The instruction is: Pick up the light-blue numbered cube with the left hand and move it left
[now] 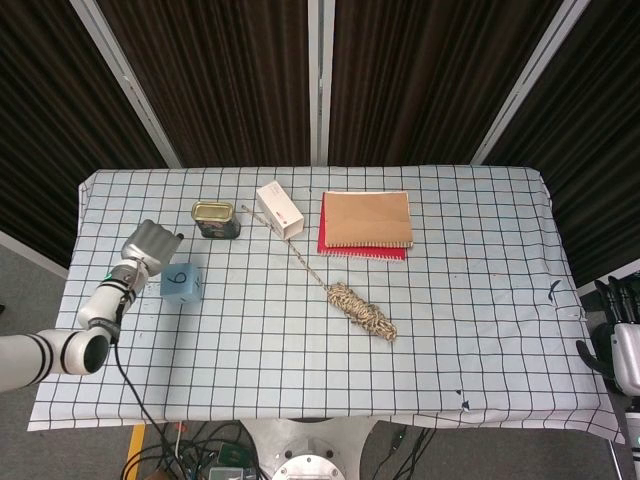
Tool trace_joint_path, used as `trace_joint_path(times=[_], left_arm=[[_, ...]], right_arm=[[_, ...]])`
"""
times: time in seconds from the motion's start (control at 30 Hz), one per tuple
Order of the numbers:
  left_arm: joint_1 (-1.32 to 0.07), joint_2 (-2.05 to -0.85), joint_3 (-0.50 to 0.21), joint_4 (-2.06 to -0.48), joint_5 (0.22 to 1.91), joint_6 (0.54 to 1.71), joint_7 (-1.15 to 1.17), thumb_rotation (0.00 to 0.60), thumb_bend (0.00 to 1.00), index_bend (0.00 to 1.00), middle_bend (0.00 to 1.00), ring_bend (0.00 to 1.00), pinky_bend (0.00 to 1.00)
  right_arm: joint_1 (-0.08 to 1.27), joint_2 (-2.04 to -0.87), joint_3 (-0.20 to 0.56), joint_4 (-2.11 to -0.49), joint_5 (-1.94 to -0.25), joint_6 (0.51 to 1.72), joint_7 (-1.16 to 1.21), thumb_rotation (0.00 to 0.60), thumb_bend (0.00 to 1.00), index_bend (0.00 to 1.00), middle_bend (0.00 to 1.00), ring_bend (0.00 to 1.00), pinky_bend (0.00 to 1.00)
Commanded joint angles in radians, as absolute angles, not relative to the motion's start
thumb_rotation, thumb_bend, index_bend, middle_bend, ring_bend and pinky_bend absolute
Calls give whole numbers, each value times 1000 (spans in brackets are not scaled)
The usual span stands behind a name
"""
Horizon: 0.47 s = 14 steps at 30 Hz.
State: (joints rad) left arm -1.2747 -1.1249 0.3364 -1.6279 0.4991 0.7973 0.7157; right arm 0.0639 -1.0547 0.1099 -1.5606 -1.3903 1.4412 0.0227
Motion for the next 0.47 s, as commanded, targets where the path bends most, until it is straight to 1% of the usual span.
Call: trace_joint_path(times=[0.03, 0.07, 0.1, 0.17, 0.2, 0.27, 0.33, 0.37, 0.4, 0.47], left_arm=[[-1005, -1043, 259, -1735, 879, 1251, 429, 600, 619, 193, 805, 882, 890], [-939, -1046, 258, -1728, 957, 1354, 368, 600, 529, 193, 755, 834, 860], [-854, -1058, 259, -1707, 1040, 1476, 296, 600, 477, 193, 719, 794, 839], [-742, -1083, 260, -1674, 1116, 1615, 217, 600, 298, 193, 572, 597, 739], [-680, -1097, 263, -1656, 1145, 1676, 182, 600, 222, 193, 488, 486, 668], [-600, -1112, 271, -1635, 1172, 1733, 145, 600, 122, 191, 343, 319, 529], [-521, -1119, 292, -1613, 1198, 1759, 107, 600, 31, 182, 170, 143, 336], [-492, -1120, 301, -1605, 1206, 1762, 94, 600, 9, 178, 115, 87, 260], [-456, -1123, 310, -1593, 1218, 1764, 75, 600, 1, 176, 87, 60, 212], [-410, -1132, 313, -1575, 1231, 1763, 46, 600, 0, 175, 61, 31, 153]], right_arm=[[59, -1049, 114, -1553, -1390, 1451, 40, 600, 213, 0, 0, 0, 0], [58, -1049, 115, -1548, -1389, 1452, 46, 600, 213, 0, 0, 0, 0], [58, -1050, 117, -1542, -1387, 1452, 52, 600, 213, 0, 0, 0, 0], [58, -1051, 118, -1533, -1382, 1447, 60, 600, 213, 0, 0, 0, 0], [59, -1052, 118, -1528, -1380, 1445, 66, 600, 213, 0, 0, 0, 0], [58, -1055, 117, -1521, -1384, 1446, 70, 600, 213, 0, 0, 0, 0], [54, -1060, 110, -1512, -1394, 1452, 71, 600, 212, 0, 0, 0, 0], [52, -1062, 107, -1509, -1397, 1455, 71, 600, 212, 0, 0, 0, 0], [50, -1065, 103, -1506, -1402, 1457, 69, 600, 211, 0, 0, 0, 0], [47, -1069, 97, -1503, -1407, 1458, 63, 600, 208, 0, 0, 0, 0]])
